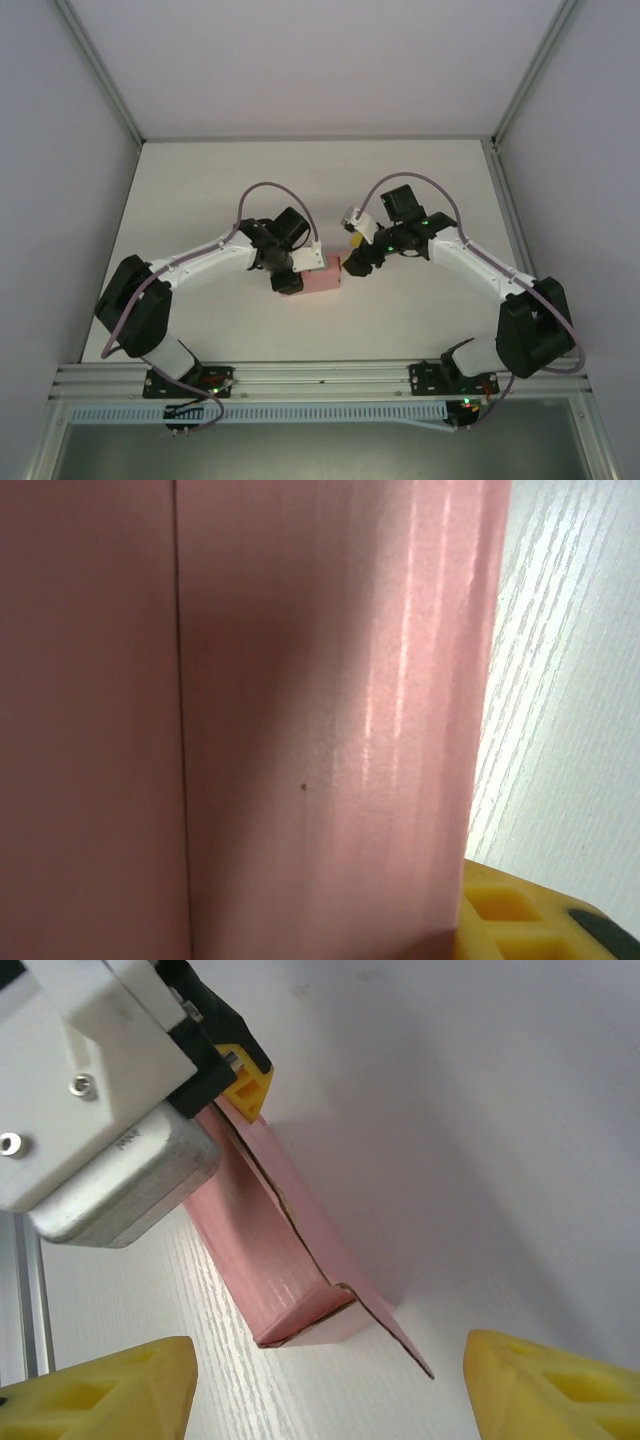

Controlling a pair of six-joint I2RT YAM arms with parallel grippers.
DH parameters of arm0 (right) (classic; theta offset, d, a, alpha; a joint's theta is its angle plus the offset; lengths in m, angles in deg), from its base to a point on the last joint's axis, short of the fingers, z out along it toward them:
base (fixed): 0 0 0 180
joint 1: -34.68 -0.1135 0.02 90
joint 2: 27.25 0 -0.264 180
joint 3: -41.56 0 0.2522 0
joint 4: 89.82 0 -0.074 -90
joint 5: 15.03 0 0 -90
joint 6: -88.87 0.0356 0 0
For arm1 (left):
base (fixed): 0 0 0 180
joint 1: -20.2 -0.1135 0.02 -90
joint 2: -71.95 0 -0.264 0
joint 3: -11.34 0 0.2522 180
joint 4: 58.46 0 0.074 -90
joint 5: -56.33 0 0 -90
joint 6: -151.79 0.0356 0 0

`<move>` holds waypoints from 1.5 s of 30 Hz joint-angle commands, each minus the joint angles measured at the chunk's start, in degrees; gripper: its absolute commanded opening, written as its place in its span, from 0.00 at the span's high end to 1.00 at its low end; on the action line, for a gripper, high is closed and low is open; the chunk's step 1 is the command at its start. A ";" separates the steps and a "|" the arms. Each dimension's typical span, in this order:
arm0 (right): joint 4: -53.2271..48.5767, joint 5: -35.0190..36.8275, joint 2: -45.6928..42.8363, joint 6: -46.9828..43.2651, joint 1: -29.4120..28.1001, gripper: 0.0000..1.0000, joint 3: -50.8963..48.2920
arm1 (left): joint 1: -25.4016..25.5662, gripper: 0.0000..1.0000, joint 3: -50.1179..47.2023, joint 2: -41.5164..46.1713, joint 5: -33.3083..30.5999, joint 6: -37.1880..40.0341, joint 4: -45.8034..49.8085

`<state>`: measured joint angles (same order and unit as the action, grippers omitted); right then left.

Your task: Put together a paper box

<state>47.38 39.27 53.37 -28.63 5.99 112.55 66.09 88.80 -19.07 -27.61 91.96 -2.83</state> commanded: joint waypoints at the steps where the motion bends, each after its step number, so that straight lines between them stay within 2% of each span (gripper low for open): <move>1: 0.85 1.35 2.29 -1.14 -0.57 0.32 2.49 | -0.32 0.59 0.55 -1.17 1.17 0.15 1.25; 5: -0.94 0.81 5.51 -1.28 -1.31 0.52 4.37 | -0.31 0.58 0.74 -1.13 1.23 0.06 1.24; 8: -1.30 0.52 6.16 -1.11 -1.97 0.79 4.72 | -0.30 0.58 0.98 -1.35 1.08 -0.19 1.25; 10: -2.27 0.21 6.03 -0.27 -2.27 0.93 5.38 | -0.28 0.58 1.33 -1.44 0.54 -0.46 1.12; 12: -3.34 -0.33 5.54 1.71 -2.46 1.00 6.05 | -0.33 0.58 1.58 -1.44 -0.12 -0.92 0.87; 16: -2.68 -2.38 4.48 11.91 -3.05 1.00 6.32 | -0.26 0.57 2.40 -1.50 -0.70 -1.91 0.76; 20: 2.83 -1.85 4.10 32.11 -3.17 1.00 4.40 | -0.10 0.57 3.13 -1.52 -2.32 -2.70 0.67; 22: 4.20 -5.55 4.43 37.98 -3.47 1.00 4.27 | 0.16 0.56 3.66 -1.61 -3.24 -3.11 1.04; 25: 5.80 -3.35 3.05 44.76 -4.50 1.00 4.32 | 0.99 0.55 4.15 -1.70 -4.03 -3.08 1.29; 27: 6.54 -1.71 1.98 47.76 -4.87 1.00 4.24 | 1.52 0.55 4.22 -1.75 -4.61 -3.18 1.21; 36: 12.44 -4.62 1.30 58.37 -6.48 1.00 3.69 | 2.25 0.55 3.93 -2.22 -4.85 -3.06 -0.12; 39: 17.78 -7.24 1.59 63.92 -6.58 1.00 2.65 | 2.23 0.55 3.48 -2.21 -4.31 -2.75 -0.66; 41: 17.77 -7.38 1.76 63.28 -6.96 1.00 3.18 | 2.19 0.55 3.06 -2.06 -4.19 -2.85 -0.98; 45: 15.92 -3.28 1.65 60.82 -7.79 1.00 1.85 | 2.23 0.55 2.23 -1.61 -3.70 -2.75 -2.20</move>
<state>55.43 44.21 57.83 30.47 1.47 114.30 67.33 91.68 -19.60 -33.66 88.90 -0.06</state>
